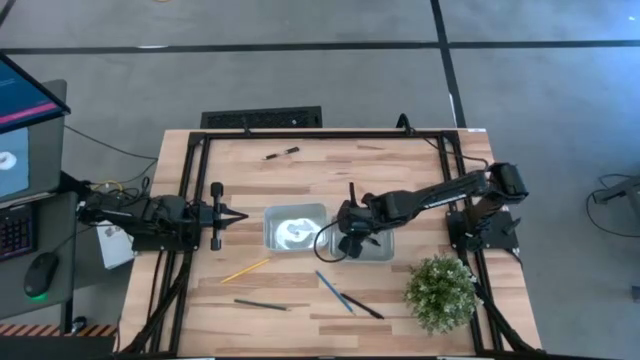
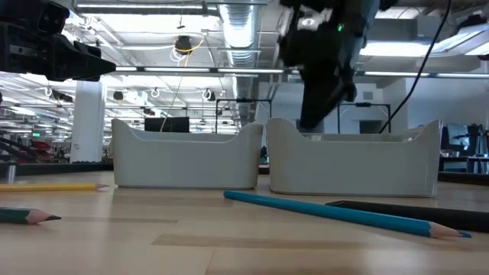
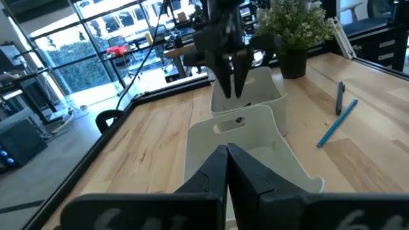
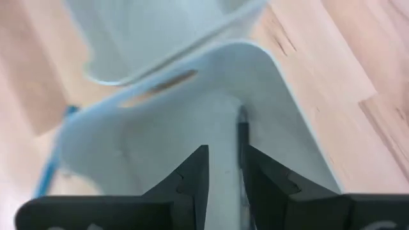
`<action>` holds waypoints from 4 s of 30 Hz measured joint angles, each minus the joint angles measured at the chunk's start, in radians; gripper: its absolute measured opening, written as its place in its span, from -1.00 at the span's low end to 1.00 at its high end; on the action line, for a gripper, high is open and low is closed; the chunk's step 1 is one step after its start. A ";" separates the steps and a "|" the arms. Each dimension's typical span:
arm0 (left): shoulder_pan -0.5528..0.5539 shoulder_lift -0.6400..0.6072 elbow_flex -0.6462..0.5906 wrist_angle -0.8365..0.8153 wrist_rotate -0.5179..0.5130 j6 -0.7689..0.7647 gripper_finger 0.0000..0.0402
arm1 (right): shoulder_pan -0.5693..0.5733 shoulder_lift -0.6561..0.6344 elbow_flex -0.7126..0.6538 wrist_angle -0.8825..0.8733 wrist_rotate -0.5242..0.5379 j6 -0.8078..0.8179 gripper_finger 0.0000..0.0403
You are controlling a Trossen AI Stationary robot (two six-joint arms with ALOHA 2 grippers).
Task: Sort pens & pencils
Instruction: Put the bottom black pen into the right gray bin
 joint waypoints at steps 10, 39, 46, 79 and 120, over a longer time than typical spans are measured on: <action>0.000 0.000 0.000 0.000 0.000 0.000 -1.00 | 0.071 -0.114 0.027 0.008 -0.129 0.052 -0.44; 0.000 0.000 0.000 0.000 -0.001 0.000 -1.00 | 0.323 -0.108 0.104 0.012 0.004 0.047 0.22; 0.000 0.000 0.000 0.000 -0.001 0.000 -1.00 | 0.340 0.048 0.306 -0.309 0.053 0.024 0.21; 0.000 0.055 0.000 0.000 0.001 -0.070 -1.00 | 0.563 0.407 0.479 -0.381 -0.068 0.700 0.21; 0.000 0.079 0.000 0.000 0.002 -0.117 -1.00 | 0.568 0.541 0.478 -0.329 -0.184 0.736 0.21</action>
